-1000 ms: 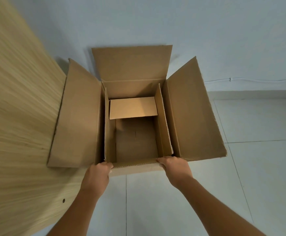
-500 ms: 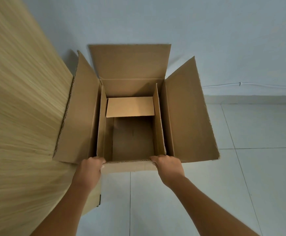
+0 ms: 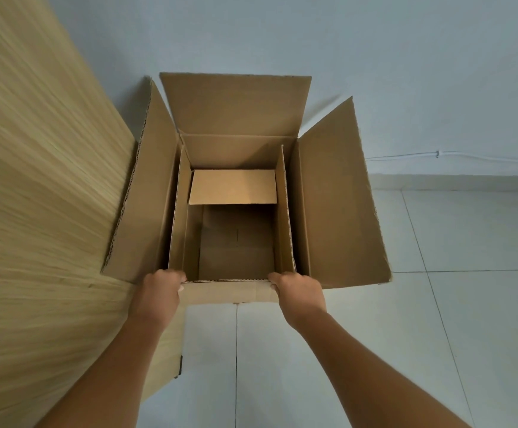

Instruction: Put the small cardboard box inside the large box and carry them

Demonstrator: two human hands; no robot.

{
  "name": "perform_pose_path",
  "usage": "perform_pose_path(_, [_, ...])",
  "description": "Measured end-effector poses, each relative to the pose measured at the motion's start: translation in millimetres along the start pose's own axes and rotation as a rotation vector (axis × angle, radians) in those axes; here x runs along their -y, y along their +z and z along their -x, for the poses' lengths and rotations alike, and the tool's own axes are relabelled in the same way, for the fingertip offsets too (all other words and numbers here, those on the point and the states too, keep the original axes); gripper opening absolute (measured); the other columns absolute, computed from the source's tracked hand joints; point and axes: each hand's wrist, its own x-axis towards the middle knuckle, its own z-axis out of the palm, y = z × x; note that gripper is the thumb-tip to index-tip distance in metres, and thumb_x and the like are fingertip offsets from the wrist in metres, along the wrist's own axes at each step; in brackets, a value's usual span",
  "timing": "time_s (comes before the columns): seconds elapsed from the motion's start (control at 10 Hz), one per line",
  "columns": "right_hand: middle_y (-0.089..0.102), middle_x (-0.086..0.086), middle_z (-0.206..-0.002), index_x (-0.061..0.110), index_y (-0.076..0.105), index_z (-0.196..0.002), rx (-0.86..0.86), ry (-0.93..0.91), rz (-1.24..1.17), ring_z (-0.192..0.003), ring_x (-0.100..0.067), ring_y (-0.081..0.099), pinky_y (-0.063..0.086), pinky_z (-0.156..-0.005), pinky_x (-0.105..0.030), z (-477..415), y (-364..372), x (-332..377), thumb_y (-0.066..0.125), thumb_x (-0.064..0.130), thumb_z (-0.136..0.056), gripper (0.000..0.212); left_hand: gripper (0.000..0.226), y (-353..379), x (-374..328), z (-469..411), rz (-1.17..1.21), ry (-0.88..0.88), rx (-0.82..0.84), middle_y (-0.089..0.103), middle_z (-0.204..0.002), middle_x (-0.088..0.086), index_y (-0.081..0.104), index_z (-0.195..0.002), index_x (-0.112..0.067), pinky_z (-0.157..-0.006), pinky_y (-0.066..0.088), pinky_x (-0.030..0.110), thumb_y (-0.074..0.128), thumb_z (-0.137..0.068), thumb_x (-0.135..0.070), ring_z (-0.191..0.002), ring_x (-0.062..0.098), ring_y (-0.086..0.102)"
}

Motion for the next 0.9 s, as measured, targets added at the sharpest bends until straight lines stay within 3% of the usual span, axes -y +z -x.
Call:
perform_pose_path(0.2, [0.049,-0.001,-0.075,0.018,0.057,-0.104,0.009,0.011,-0.006,-0.064,-0.025,0.046,0.018,-0.042,-0.025,5,0,3,0.056,-0.001,-0.087,0.025,0.022,2,1,3,0.01,0.01,-0.009,0.075,-0.097,0.016,0.071,-0.1,-0.01,-0.068,0.052,0.037,0.059,-0.086,0.001,-0.089,0.035,0.069])
perform_pose_path(0.3, [0.055,-0.004,-0.08,0.018,0.058,-0.106,-0.009,0.016,-0.019,-0.066,-0.025,0.046,0.026,-0.046,-0.025,8,1,4,0.056,-0.001,-0.088,0.026,0.02,2,1,7,0.02,0.005,-0.004,0.074,-0.096,0.017,0.071,-0.1,-0.009,-0.07,0.053,0.037,0.058,-0.087,0.0,-0.089,0.035,0.069])
perform_pose_path(0.4, [0.067,-0.005,-0.097,0.019,0.059,-0.113,-0.041,0.031,-0.04,-0.079,-0.026,0.059,0.045,-0.067,-0.032,13,5,5,0.056,0.0,-0.089,0.031,0.02,2,-1,11,0.026,-0.014,0.012,0.073,-0.098,0.018,0.07,-0.1,-0.008,-0.068,0.049,0.035,0.056,-0.088,-0.001,-0.091,0.035,0.067])
perform_pose_path(0.5, [0.064,-0.005,-0.114,0.02,0.054,-0.124,-0.027,0.036,-0.064,-0.104,-0.025,0.058,0.035,-0.11,-0.033,22,9,7,0.057,0.0,-0.087,0.042,0.023,0,-6,21,-0.01,-0.035,0.058,0.071,-0.101,0.016,0.067,-0.105,-0.009,-0.07,0.048,0.035,0.052,-0.09,-0.002,-0.094,0.033,0.066])
perform_pose_path(0.6, [0.052,-0.006,-0.133,0.019,0.036,-0.139,0.024,0.03,-0.002,-0.123,-0.025,0.046,0.012,-0.121,-0.038,26,12,10,0.056,0.007,-0.089,0.056,0.023,2,-10,25,-0.03,-0.044,0.076,0.067,-0.105,0.012,0.064,-0.108,-0.009,-0.075,0.052,0.038,0.05,-0.091,-0.005,-0.094,0.03,0.065])
perform_pose_path(0.7, [0.029,-0.007,-0.155,0.019,0.014,-0.151,0.035,0.064,-0.009,-0.142,-0.026,0.025,0.006,-0.122,-0.041,36,2,17,0.043,0.019,-0.099,0.06,0.03,-4,-15,37,-0.027,-0.046,0.065,0.063,-0.115,0.009,0.058,-0.118,-0.011,-0.081,0.054,0.039,0.049,-0.091,-0.005,-0.102,0.029,0.063])
perform_pose_path(0.8, [0.012,-0.004,-0.162,0.018,0.003,-0.152,0.043,0.072,-0.03,-0.149,-0.024,0.008,0.002,-0.122,-0.041,47,-11,23,0.027,0.032,-0.104,0.056,0.041,-9,-17,48,-0.016,-0.041,0.064,0.054,-0.133,0.005,0.047,-0.132,-0.012,-0.091,0.051,0.036,0.049,-0.092,-0.004,-0.119,0.024,0.055])
perform_pose_path(0.9, [0.007,-0.003,-0.163,0.016,0.001,-0.152,0.019,0.083,-0.054,-0.15,-0.022,0.002,-0.001,-0.121,-0.039,57,-25,27,0.022,0.038,-0.103,0.058,0.046,-23,-25,61,-0.034,-0.022,0.06,0.043,-0.144,0.004,0.035,-0.14,-0.012,-0.101,0.046,0.034,0.046,-0.095,-0.015,-0.132,0.021,0.042])
